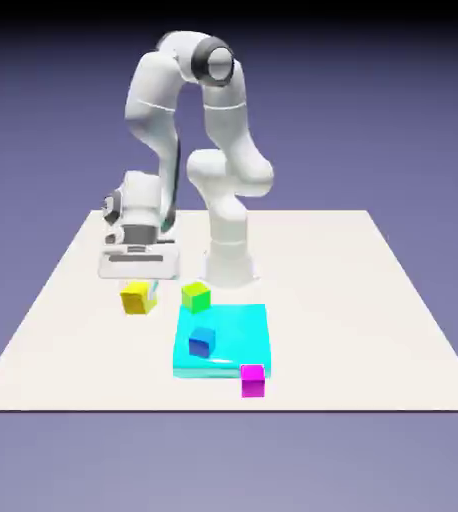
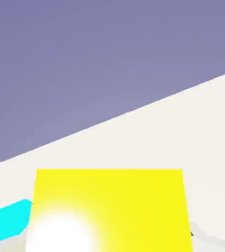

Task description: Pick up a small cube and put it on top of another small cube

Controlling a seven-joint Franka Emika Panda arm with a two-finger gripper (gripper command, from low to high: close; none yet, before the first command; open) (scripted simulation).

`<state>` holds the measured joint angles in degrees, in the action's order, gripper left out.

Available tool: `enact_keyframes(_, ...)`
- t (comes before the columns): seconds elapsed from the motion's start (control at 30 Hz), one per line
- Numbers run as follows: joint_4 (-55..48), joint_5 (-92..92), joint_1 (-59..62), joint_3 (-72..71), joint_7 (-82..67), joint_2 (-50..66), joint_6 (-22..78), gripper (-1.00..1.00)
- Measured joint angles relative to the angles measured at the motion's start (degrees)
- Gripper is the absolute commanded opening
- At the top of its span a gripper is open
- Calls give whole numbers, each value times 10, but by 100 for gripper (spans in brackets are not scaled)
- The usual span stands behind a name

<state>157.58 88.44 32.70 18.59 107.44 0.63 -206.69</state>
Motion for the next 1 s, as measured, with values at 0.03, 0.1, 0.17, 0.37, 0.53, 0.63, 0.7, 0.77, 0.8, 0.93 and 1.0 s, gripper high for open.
enact_keyframes(0.03,9,25,9,-10,20,-20,0,-100)
enact_keyframes(0.1,27,75,29,-31,60,-59,0,-100)
enact_keyframes(0.17,46,124,48,-52,101,-98,1,-100)
enact_keyframes(0.37,101,274,106,-116,222,-215,2,-100)
enact_keyframes(0.53,146,398,154,-169,322,-312,3,-100)
enact_keyframes(0.63,168,457,177,-193,369,-358,3,-100)
enact_keyframes(0.7,167,460,156,-174,371,-353,13,-100)
enact_keyframes(0.77,166,467,115,-136,375,-343,34,-100)
enact_keyframes(0.8,165,470,94,-116,377,-337,44,-100)
enact_keyframes(0.93,162,483,11,-39,384,-317,85,-100)
enact_keyframes(1.0,160,490,-31,-1,387,-307,105,-100)
